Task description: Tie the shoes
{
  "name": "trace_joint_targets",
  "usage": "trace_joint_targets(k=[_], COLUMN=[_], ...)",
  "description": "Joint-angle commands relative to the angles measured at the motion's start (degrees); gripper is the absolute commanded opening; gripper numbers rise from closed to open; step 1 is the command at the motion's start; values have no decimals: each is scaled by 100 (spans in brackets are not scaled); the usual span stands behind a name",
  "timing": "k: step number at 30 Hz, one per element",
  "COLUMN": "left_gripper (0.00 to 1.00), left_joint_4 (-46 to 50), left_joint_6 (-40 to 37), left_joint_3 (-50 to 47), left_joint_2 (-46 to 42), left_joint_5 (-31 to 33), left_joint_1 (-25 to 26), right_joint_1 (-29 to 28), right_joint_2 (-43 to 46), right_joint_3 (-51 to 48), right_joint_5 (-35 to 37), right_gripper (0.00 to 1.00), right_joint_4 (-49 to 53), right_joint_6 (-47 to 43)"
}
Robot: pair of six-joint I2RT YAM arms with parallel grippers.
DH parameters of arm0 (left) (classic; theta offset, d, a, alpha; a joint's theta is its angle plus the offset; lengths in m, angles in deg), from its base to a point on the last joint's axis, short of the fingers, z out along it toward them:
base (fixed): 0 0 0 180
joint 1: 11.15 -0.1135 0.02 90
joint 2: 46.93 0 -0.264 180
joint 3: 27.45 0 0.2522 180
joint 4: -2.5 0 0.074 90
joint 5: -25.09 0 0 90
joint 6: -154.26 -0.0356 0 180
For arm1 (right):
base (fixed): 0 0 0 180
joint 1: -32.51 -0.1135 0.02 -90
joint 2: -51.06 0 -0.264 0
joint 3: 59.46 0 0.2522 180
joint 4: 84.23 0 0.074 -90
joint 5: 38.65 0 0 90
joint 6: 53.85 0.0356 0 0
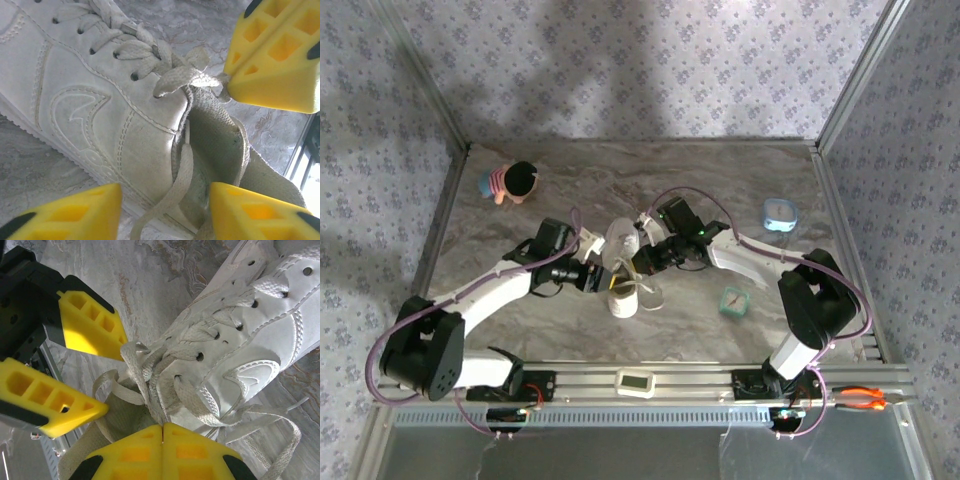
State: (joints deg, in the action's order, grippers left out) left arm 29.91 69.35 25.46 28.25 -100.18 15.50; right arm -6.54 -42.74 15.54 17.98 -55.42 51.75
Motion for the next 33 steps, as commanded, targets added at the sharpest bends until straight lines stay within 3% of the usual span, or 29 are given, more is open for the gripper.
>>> trace_joint_targets(k=[1, 4, 10, 23, 33], left_gripper=[38, 22, 6, 2, 1], left_joint_4=[-68, 37, 250, 486, -360], left_joint_6=[-102, -64, -1, 122, 645], left_joint_3=[-23, 12, 11, 162, 121], left_joint_2=[65, -6, -391, -1064, -1050], left_joint_5=[-174, -165, -53, 134, 1052], left_joint_1=[33, 41, 39, 152, 627], right_joint_1=[-20, -17, -12, 51, 59], right_joint_2=[-27, -17, 20, 140, 282], right_joint_3=[126, 128, 129, 181, 223], right_joint_5=[32, 54, 80, 111, 128], right_gripper=[0, 0, 0, 0, 0], right_joint_4=[75, 96, 112, 128, 205], right_joint_6=[-65, -65, -65, 78, 121])
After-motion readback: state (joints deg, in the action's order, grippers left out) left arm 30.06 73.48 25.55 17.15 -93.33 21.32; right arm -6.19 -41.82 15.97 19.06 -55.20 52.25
